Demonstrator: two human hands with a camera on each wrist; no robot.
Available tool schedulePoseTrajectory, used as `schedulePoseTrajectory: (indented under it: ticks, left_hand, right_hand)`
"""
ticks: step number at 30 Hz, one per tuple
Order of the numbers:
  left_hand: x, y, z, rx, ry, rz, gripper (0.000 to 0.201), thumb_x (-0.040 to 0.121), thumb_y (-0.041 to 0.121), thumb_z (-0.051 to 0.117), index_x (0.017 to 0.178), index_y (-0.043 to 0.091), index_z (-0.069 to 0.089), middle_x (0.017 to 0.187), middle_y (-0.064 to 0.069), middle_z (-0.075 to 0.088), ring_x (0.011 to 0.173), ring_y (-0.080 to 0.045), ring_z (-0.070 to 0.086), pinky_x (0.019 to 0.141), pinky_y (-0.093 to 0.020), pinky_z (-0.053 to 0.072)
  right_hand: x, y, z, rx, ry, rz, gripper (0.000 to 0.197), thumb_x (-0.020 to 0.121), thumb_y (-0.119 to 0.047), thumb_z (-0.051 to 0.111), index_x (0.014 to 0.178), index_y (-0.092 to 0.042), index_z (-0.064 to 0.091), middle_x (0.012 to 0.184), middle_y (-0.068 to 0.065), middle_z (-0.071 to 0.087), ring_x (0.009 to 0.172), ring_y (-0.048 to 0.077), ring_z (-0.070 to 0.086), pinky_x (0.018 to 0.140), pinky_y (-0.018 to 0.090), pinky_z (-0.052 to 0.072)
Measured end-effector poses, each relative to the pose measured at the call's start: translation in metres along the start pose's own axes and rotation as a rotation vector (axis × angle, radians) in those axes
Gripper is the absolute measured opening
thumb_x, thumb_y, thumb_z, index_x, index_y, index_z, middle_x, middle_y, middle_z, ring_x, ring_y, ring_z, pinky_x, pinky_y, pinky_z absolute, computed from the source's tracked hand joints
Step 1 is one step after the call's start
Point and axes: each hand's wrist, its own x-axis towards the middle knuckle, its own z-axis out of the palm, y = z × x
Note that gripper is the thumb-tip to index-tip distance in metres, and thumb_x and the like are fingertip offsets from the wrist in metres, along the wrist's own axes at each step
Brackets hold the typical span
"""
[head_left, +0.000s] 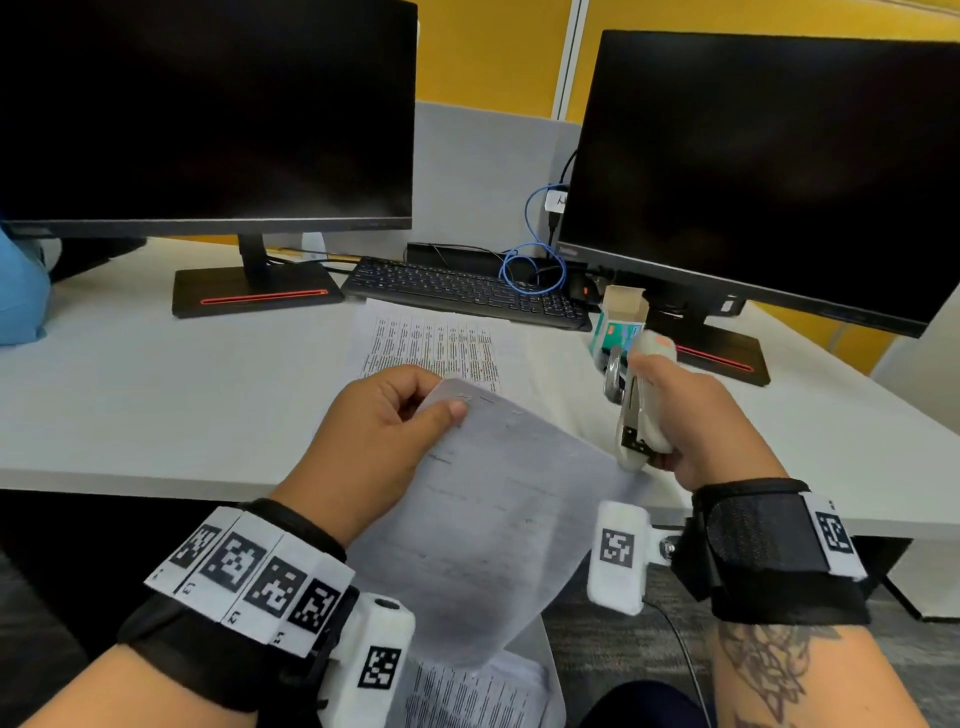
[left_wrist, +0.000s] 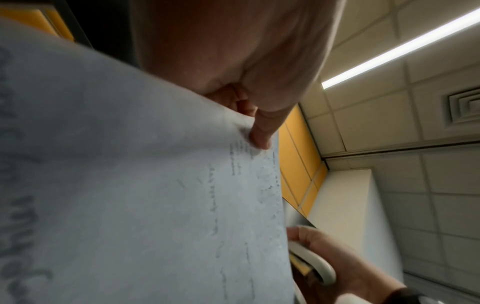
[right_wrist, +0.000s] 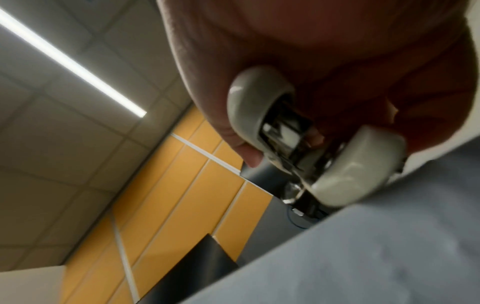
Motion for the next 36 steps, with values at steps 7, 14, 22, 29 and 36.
schedulePoseTrajectory:
  ticks: [7, 14, 22, 29, 36]
  left_hand:
    - [0.007, -0.011, -0.016, -0.074, 0.002, -0.030, 0.004, 0.089, 0.010, 0.066, 0.088, 0.011, 0.069, 0.084, -0.004, 0.076, 0.080, -0.022, 0.072, 0.075, -0.035, 0.057]
    - [0.006, -0.022, -0.017, -0.117, -0.006, -0.016, 0.003, 0.089, 0.005, 0.065, 0.090, 0.008, 0.066, 0.089, -0.005, 0.076, 0.084, -0.022, 0.072, 0.076, -0.031, 0.058]
    - [-0.006, -0.035, -0.002, -0.167, -0.013, -0.003, 0.010, 0.084, 0.010, 0.067, 0.081, 0.006, 0.058, 0.078, -0.006, 0.069, 0.072, -0.016, 0.063, 0.066, -0.025, 0.053]
    - [-0.019, -0.054, 0.002, -0.149, 0.001, -0.033, 0.010, 0.089, -0.006, 0.060, 0.083, -0.001, 0.054, 0.077, -0.008, 0.066, 0.071, -0.015, 0.060, 0.064, -0.020, 0.050]
    - [-0.017, -0.059, -0.011, 0.233, -0.177, 0.053, 0.024, 0.083, 0.016, 0.068, 0.095, 0.037, 0.067, 0.087, -0.004, 0.071, 0.078, -0.020, 0.065, 0.078, -0.032, 0.055]
  right_hand:
    - [0.017, 0.010, -0.001, -0.272, -0.012, 0.130, 0.039, 0.080, -0.031, 0.063, 0.112, -0.009, 0.057, 0.104, 0.017, 0.063, 0.093, 0.035, 0.063, 0.087, 0.052, 0.055]
    - [0.019, 0.016, 0.003, -0.577, -0.068, -0.011, 0.028, 0.089, -0.035, 0.058, 0.100, -0.011, 0.066, 0.103, 0.013, 0.066, 0.086, 0.025, 0.063, 0.077, 0.036, 0.054]
    - [-0.035, -0.012, -0.004, -0.614, -0.406, -0.441, 0.042, 0.079, -0.054, 0.069, 0.115, -0.032, 0.069, 0.098, -0.016, 0.068, 0.091, 0.001, 0.062, 0.083, 0.026, 0.049]
    - [-0.048, 0.012, 0.021, -1.053, -0.578, -0.471, 0.008, 0.086, -0.018, 0.070, 0.093, -0.020, 0.075, 0.083, 0.000, 0.069, 0.076, 0.016, 0.062, 0.066, 0.025, 0.048]
    - [-0.049, 0.031, 0.027, -1.161, -0.571, -0.452, 0.032, 0.089, -0.014, 0.063, 0.059, -0.021, 0.057, 0.063, -0.003, 0.053, 0.063, 0.015, 0.052, 0.052, 0.022, 0.035]
